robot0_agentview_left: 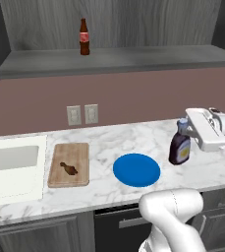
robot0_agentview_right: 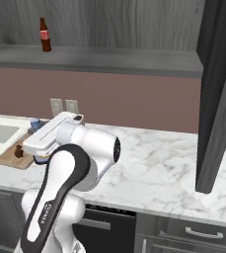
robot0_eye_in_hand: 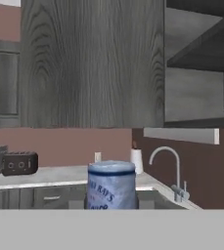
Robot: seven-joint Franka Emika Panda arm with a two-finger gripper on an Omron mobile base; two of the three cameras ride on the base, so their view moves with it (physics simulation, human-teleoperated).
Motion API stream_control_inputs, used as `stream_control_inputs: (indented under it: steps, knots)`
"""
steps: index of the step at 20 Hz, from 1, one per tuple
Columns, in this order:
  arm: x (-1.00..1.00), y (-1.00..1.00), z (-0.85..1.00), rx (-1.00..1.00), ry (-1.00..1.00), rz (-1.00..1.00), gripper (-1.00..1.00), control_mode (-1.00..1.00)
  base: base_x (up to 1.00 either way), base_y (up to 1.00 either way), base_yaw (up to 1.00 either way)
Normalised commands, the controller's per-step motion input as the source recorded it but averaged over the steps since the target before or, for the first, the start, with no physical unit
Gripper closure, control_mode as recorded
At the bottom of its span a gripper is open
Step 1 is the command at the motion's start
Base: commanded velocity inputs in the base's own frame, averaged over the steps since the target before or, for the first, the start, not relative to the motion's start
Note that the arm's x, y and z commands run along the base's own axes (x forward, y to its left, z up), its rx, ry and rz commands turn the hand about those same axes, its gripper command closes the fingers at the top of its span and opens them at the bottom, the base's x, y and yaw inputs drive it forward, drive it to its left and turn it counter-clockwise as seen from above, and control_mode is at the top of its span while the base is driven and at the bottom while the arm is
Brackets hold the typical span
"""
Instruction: Pick the chicken drumstick from the plate and place it on the cutting board. Then pick the condiment bottle from the cabinet and place it next to the cutting board.
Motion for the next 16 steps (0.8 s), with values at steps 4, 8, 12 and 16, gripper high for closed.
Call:
stream_control_inputs:
  steps: [4,8,12,16]
  knots:
    - [0.00,-0.34,-0.34,0.02,-0.04,-0.08,1.00,-1.00,0.00,0.00,0.00]
    - [0.00,-0.36,-0.37,0.02,-0.03,-0.10,1.00,-1.00,0.00,0.00,0.00]
    - [0.00,-0.33,-0.36,0.02,-0.03,-0.10,1.00,-1.00,0.00,0.00,0.00]
    - [0.07,-0.29,-0.31,0.01,-0.04,-0.09,1.00,-1.00,0.00,0.00,0.00]
